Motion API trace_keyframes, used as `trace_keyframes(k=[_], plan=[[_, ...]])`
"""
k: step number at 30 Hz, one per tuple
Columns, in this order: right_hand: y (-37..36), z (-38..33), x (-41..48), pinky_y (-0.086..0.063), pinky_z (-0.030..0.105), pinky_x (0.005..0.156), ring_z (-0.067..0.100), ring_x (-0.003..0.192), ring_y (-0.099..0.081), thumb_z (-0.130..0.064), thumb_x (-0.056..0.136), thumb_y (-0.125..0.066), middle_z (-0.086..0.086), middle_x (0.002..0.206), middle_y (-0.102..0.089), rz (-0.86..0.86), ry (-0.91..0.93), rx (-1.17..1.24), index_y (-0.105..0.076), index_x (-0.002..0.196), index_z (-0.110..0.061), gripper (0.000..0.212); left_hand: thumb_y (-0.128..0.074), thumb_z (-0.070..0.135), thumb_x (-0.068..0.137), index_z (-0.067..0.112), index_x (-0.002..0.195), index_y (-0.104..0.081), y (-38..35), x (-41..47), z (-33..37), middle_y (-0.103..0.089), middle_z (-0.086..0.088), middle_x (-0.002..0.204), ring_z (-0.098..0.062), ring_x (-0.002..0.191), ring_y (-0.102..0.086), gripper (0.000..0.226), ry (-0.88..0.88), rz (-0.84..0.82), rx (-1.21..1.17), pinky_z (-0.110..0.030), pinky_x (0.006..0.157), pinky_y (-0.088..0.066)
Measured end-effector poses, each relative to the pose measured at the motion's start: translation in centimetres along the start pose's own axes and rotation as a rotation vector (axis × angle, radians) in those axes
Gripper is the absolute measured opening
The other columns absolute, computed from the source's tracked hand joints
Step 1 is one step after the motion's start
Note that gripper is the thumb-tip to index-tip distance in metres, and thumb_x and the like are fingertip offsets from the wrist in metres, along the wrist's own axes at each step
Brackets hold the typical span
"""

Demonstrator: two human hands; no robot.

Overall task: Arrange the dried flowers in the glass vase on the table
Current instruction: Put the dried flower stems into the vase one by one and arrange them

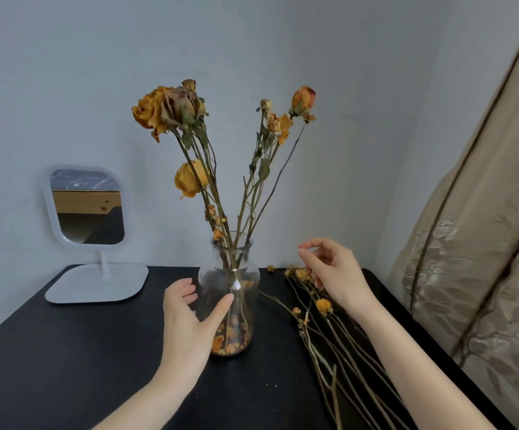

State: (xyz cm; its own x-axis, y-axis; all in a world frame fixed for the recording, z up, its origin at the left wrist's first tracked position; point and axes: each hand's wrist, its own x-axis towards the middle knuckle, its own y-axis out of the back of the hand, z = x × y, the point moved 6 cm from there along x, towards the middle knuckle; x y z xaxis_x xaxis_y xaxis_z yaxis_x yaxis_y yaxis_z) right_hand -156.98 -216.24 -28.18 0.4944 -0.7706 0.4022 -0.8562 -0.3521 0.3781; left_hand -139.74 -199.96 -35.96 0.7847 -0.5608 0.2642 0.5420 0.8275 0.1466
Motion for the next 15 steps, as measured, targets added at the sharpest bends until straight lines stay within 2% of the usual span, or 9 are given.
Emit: trace_keyframes(k=[3,6,8,10,15], plan=[[2.4,3.6,-0.6,-0.042,0.015,0.045,0.003,0.044,-0.049,-0.023,0.091,-0.057,-0.002,0.067,-0.06,0.052,-0.11,-0.086,-0.062,0.097,-0.019,0.009,-0.074,0.024,0.076,0.026,0.099,-0.044,-1.2,-3.5,-1.1,-0.052,0.003,0.106,-0.008,0.09,-0.054,0.038,0.061,-0.07,-0.04,-0.016,0.069,-0.04],[4.7,7.2,-1.4,-0.041,0.017,0.045,0.008,0.05,-0.051,-0.022,0.091,-0.057,0.001,0.071,-0.062,0.084,-0.242,-0.138,-0.063,0.097,-0.016,0.011,-0.068,0.027,0.081,0.029,0.092,-0.051,-4.2,-5.4,-1.4,-0.058,0.003,0.089,-0.005,0.076,-0.056,0.02,0.064,-0.275,0.04,-0.013,0.061,-0.04],[5.8,9.3,-2.1,-0.043,0.02,0.048,0.01,0.054,-0.054,-0.02,0.091,-0.056,0.002,0.072,-0.063,0.067,-0.324,-0.164,-0.064,0.096,-0.014,0.01,-0.065,0.03,0.084,0.029,0.091,-0.054,-6.7,-5.9,-1.4,-0.057,0.004,0.078,-0.004,0.065,-0.052,0.013,0.045,-0.412,0.125,-0.009,0.059,-0.041],[6.5,11.0,-2.9,-0.044,0.02,0.048,0.01,0.057,-0.055,-0.02,0.091,-0.056,0.002,0.073,-0.063,0.02,-0.402,-0.208,-0.063,0.094,-0.016,0.009,-0.063,0.032,0.086,0.027,0.091,-0.056,-9.2,-5.9,-1.6,-0.054,0.007,0.071,-0.003,0.062,-0.05,0.01,0.031,-0.499,0.23,-0.011,0.057,-0.04],[6.5,13.3,-4.7,-0.04,0.015,0.046,0.005,0.056,-0.055,-0.023,0.089,-0.06,-0.004,0.069,-0.063,-0.143,-0.474,-0.382,-0.063,0.088,-0.021,0.004,-0.059,0.038,0.087,0.028,0.083,-0.056,-13.7,-4.4,-2.0,-0.057,0.008,0.066,-0.008,0.067,-0.057,0.011,0.005,-0.499,0.461,-0.027,0.064,-0.047]])
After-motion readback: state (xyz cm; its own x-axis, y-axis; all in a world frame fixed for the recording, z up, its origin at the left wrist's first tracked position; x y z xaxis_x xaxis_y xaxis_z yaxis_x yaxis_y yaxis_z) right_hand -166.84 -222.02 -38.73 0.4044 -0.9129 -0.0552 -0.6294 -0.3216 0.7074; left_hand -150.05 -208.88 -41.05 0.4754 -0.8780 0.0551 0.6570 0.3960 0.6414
